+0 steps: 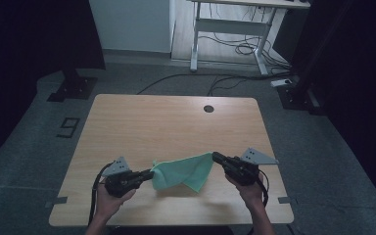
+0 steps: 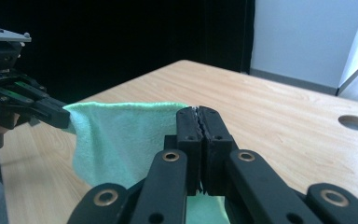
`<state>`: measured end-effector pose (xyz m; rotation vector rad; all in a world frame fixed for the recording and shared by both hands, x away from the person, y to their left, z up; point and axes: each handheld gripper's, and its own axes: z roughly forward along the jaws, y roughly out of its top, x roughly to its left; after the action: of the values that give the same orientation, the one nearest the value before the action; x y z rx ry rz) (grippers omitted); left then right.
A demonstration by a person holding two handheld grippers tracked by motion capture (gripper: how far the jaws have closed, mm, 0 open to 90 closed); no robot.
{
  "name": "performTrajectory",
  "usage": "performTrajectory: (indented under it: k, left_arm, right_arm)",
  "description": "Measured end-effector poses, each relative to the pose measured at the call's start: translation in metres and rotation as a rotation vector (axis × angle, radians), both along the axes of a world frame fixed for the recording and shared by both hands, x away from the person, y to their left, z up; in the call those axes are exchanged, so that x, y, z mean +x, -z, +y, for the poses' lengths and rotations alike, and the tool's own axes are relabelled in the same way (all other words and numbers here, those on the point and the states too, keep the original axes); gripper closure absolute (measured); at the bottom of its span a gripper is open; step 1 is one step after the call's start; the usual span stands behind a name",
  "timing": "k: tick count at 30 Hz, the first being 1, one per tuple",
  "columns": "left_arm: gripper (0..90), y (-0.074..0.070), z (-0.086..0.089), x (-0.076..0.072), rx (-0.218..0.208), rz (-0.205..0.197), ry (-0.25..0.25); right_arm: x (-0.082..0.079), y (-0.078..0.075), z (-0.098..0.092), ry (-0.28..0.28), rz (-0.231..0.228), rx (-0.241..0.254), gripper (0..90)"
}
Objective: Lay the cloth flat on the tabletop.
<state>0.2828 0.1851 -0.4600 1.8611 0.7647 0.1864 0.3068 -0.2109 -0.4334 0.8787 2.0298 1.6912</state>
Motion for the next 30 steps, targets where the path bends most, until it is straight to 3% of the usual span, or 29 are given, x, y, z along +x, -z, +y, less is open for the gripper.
performTrajectory:
  k: [7,11,14,18,20,24,27,28,30]
  left_arm:
    - [86.8,-0.032,0.006,-0.019,-0.075,-0.048,0.076]
    - [86.3,-0.031,0.011,-0.006,-0.085,-0.007,0.076]
    - [86.3,-0.012,0.008,0.022,-0.054,0.082,0.048]
    - [86.3,0.014,0.002,0.051,-0.003,0.174,0.016]
    - [86.3,0.024,0.002,0.065,-0.004,0.212,-0.003]
    - [86.2,0.035,0.003,0.086,0.000,0.258,-0.042]
    - [86.1,0.041,0.003,0.094,0.011,0.274,-0.061]
    - [86.1,0.043,0.003,0.096,0.020,0.279,-0.065]
    - [85.9,0.046,0.004,0.098,0.033,0.292,-0.078]
  right_arm:
    - [-0.022,-0.020,-0.007,-0.007,-0.063,0.025,87.9]
    - [-0.024,-0.030,-0.010,0.000,-0.086,0.024,87.8]
    - [-0.001,-0.025,-0.002,0.011,-0.046,-0.017,87.8]
    - [0.046,0.002,0.013,0.013,0.065,-0.055,87.8]
    - [0.069,0.018,0.019,0.032,0.111,-0.084,87.8]
    - [0.112,0.046,0.028,0.068,0.204,-0.104,87.5]
    - [0.132,0.062,0.034,0.094,0.238,-0.109,86.1]
    - [0.136,0.066,0.035,0.100,0.256,-0.110,81.7]
    - [0.143,0.073,0.036,0.148,0.285,-0.123,64.6]
